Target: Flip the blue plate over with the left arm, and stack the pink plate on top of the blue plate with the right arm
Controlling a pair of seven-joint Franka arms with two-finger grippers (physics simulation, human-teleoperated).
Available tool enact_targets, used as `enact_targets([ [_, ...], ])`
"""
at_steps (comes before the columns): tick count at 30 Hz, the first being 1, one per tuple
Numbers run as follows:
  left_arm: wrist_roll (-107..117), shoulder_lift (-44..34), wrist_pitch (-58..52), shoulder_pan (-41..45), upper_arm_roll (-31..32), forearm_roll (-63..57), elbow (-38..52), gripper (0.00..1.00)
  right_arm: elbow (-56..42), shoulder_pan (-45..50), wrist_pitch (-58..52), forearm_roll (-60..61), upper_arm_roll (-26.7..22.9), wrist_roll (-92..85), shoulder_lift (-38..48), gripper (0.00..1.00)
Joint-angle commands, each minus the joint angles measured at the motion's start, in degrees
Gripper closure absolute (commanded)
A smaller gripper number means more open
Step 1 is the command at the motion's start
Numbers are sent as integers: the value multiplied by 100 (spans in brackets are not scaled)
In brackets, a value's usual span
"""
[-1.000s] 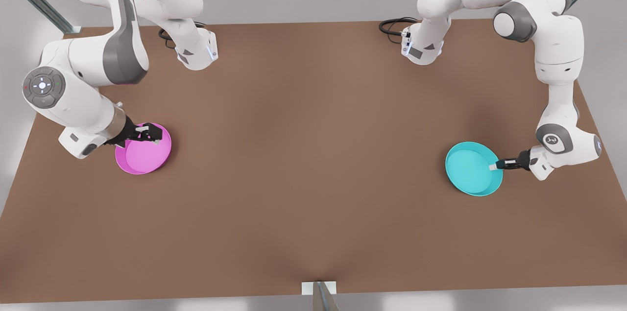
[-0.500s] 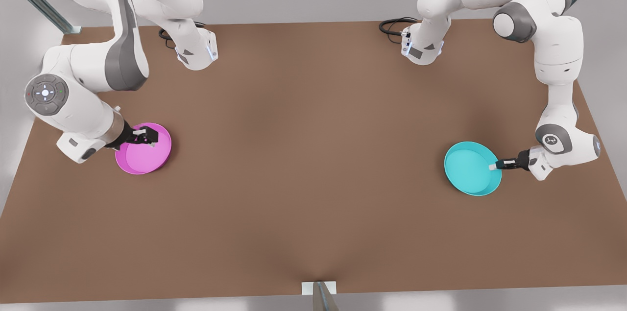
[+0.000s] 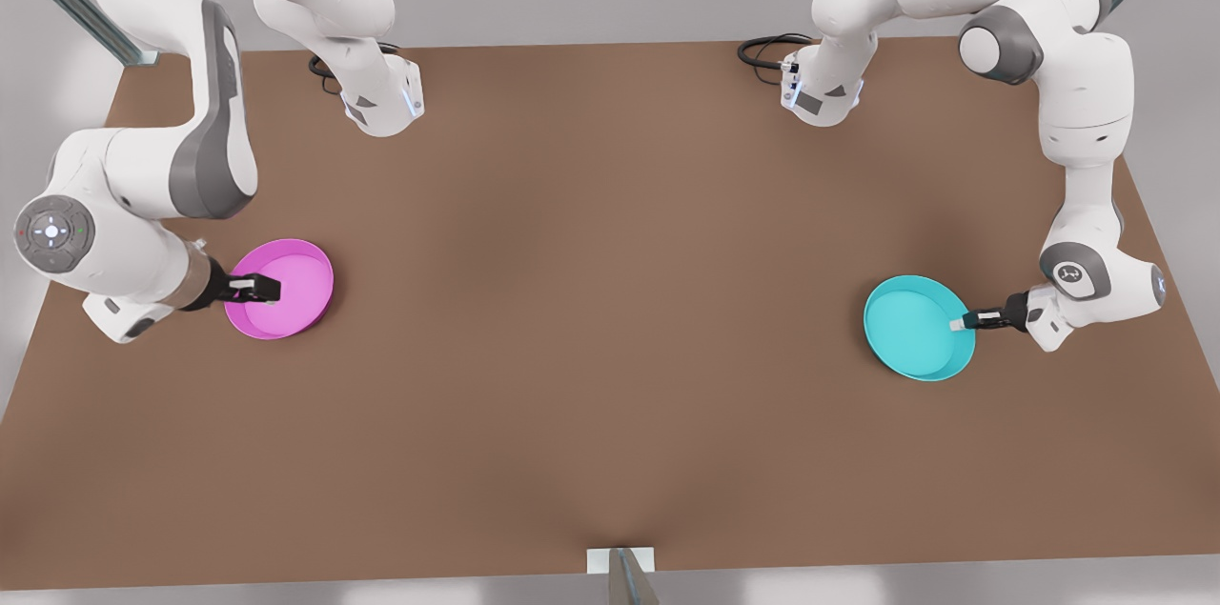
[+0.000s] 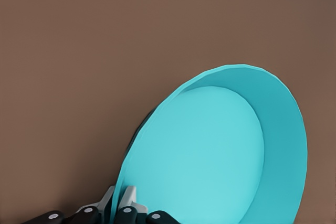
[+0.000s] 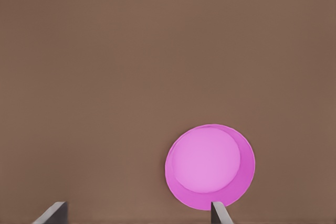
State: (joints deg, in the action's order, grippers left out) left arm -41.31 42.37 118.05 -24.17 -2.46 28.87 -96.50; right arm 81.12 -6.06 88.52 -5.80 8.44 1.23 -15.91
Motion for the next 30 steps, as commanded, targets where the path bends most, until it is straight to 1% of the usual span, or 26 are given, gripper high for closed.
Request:
enact_targets([
  [1,0,0,-1,0,0,5,0,75,18,-35,-1,0,0,8,0,0],
  [2,0,0,-1,0,0,5,0,76,53,-132,-1,9,0,0,9,0],
  [6,0,0,-1,0,0,5,0,78,97,-1081,8,343,0,-97,-149,0],
  [8,-9,0,-1,0,0,5,0,79,114,-1442,-18,571,9,-475,-342,0],
  [9,-17,0,-1,-9,0,-4,0,79,307,-1504,-54,773,9,-519,-334,0],
  [12,-17,-35,-212,9,-97,-4,9,79,624,-1591,-159,817,9,-563,-334,0],
  [14,0,-44,-256,9,-97,-4,53,79,949,-1811,-63,993,27,-581,-298,0],
  [17,0,-44,-370,9,-105,-4,158,79,1336,-2048,403,1002,35,-598,-246,0],
  [21,0,-88,-379,70,-114,-22,185,79,1723,-2277,456,1230,44,-853,-228,0],
  [23,18,-106,-379,176,-114,-285,316,79,1776,-2426,562,1468,44,-1871,-246,0],
  [25,18,-123,-379,237,-106,-531,431,79,2030,-2549,1071,1485,44,-2821,-263,0],
  [27,18,-149,-379,369,-105,-768,431,79,2048,-2558,1150,1547,35,-3033,-281,0],
  [30,97,-273,-493,712,-105,-1665,545,79,2241,-2637,1247,1547,44,-3068,-298,0],
])
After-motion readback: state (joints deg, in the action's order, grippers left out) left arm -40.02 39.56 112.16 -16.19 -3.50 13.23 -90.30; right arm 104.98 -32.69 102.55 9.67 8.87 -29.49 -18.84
